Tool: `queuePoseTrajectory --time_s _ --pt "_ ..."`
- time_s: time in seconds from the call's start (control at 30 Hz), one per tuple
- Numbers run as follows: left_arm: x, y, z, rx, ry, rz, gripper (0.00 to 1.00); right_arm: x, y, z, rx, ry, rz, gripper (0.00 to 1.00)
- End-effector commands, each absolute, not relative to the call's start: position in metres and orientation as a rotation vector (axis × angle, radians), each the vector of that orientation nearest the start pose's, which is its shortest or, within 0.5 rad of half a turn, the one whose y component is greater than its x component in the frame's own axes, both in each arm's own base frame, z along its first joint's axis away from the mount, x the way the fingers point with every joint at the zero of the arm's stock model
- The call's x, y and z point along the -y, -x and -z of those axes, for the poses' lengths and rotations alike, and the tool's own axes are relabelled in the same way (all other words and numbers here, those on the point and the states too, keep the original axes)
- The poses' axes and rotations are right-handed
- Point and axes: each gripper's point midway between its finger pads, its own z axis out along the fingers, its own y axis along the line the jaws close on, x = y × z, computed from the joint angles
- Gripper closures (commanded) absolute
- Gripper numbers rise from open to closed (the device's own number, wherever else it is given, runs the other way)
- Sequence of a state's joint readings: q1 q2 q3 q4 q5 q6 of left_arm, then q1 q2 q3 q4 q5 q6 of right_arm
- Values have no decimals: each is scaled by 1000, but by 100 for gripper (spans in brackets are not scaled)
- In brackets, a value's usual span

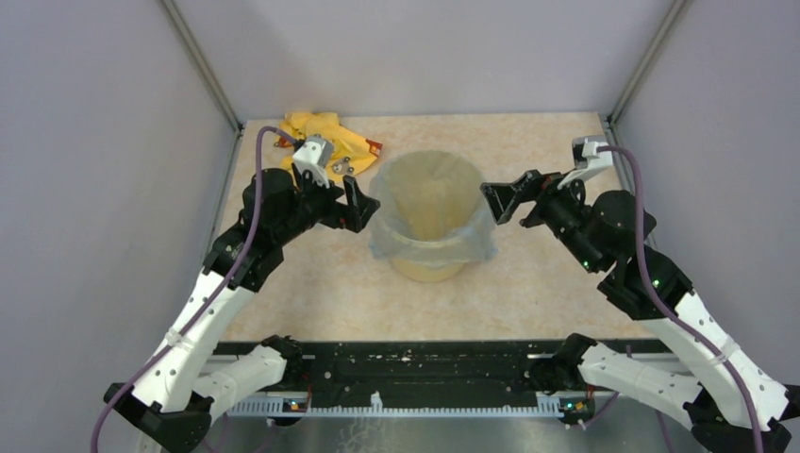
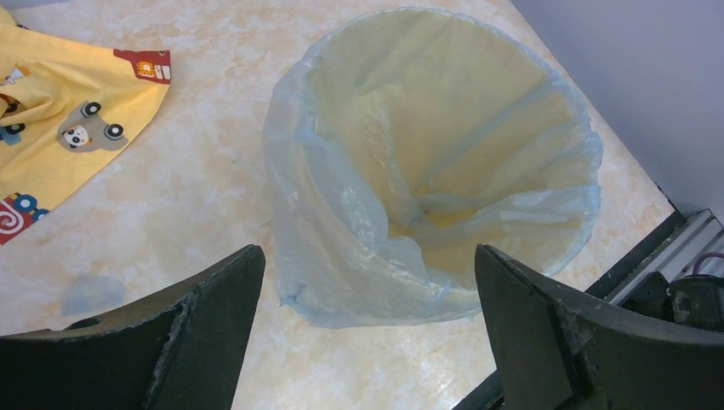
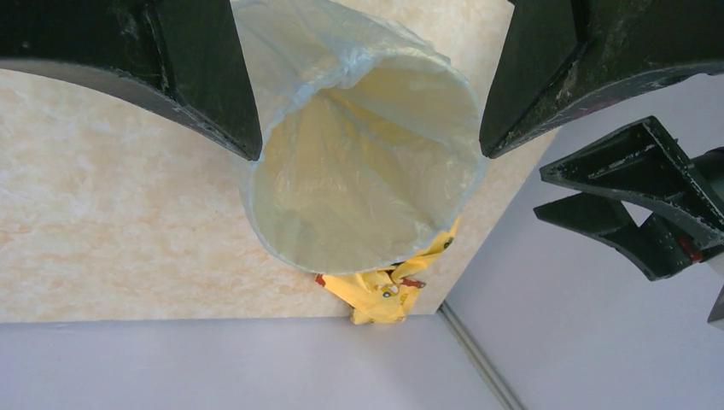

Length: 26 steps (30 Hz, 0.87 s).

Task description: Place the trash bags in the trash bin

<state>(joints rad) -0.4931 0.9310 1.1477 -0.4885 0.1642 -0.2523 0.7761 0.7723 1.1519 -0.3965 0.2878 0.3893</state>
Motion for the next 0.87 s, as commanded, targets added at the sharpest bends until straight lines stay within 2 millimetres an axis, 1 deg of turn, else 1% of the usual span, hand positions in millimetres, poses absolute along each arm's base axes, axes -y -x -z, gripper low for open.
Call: queuePoseTrajectory --time_s 0.0,0.83 --pt "182 -258 -346 -1798 -337 670 2 -172 -226 -413 -1585 65 -694 1" --pt "177 -257 -343 -1810 -323 648 2 -177 -226 -413 -1590 87 -704 1"
